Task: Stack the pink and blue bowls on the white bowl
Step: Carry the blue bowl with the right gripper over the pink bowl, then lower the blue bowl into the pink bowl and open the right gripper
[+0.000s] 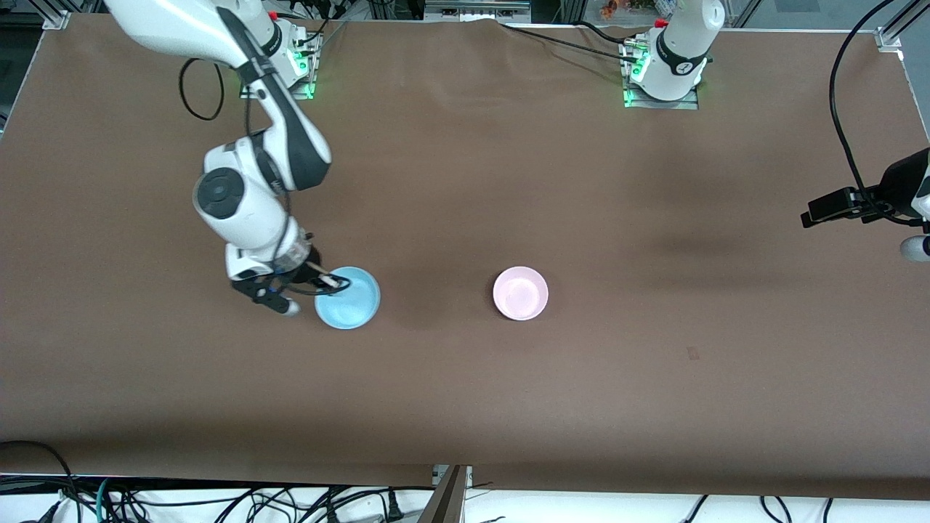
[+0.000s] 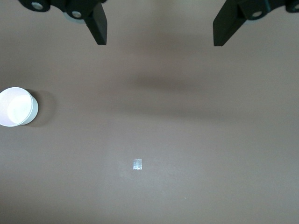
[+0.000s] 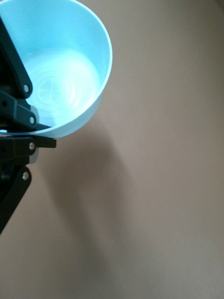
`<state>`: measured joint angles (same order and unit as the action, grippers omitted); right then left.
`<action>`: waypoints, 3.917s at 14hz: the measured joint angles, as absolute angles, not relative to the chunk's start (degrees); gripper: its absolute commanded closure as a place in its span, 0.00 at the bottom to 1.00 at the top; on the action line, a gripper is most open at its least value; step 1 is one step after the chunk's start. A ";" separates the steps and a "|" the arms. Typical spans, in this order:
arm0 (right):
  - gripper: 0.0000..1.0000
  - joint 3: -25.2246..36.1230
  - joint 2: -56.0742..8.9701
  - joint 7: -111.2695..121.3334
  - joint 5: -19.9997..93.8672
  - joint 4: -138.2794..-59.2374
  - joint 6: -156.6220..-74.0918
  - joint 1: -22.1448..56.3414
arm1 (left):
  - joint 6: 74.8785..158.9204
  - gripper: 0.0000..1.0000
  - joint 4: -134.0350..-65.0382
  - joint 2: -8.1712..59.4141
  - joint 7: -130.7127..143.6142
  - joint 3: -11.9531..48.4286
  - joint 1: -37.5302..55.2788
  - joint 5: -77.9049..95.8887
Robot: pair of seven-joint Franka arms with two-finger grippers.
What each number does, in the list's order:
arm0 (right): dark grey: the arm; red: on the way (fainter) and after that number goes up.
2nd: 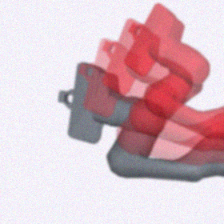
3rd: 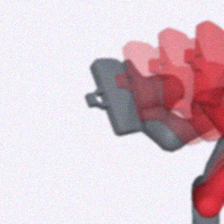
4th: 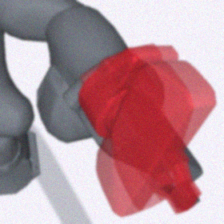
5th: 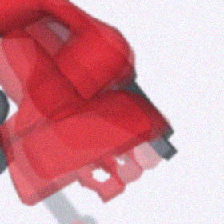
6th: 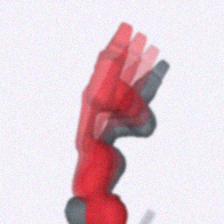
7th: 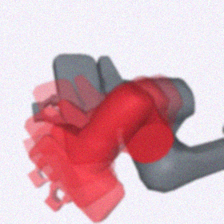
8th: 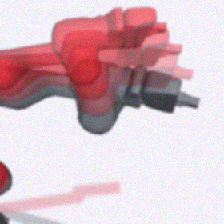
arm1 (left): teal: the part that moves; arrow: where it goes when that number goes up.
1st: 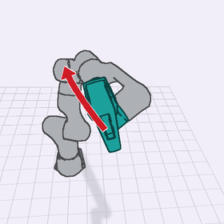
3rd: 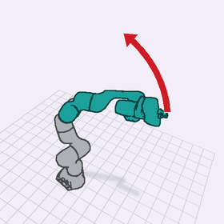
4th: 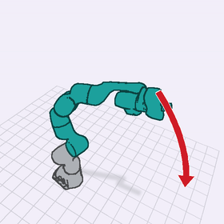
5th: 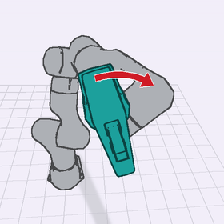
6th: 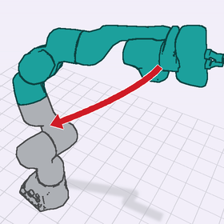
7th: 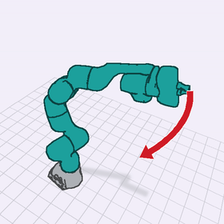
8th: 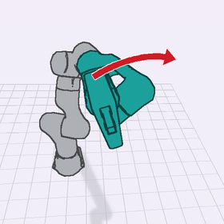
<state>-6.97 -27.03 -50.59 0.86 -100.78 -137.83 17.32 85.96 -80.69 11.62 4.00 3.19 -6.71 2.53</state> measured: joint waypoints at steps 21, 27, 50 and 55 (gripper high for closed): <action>1.00 -4.79 -57.06 -76.43 -7.64 -64.51 -140.12 40.94 | 85.96 0.00 -80.69 11.77 3.99 3.19 -6.68 2.53; 1.00 -4.55 -57.45 -76.43 -7.64 -64.23 -140.78 41.57 | 85.96 0.00 -80.69 11.77 3.99 3.19 -6.67 2.53; 0.45 -3.91 -59.56 -76.47 -6.63 -58.46 -141.05 40.34 | 85.96 0.00 -80.69 11.77 3.99 3.19 -6.66 2.53; 0.44 -3.92 -58.59 -76.47 -5.36 -56.15 -138.21 39.04 | 85.96 0.00 -80.69 11.77 3.99 3.19 -6.67 2.53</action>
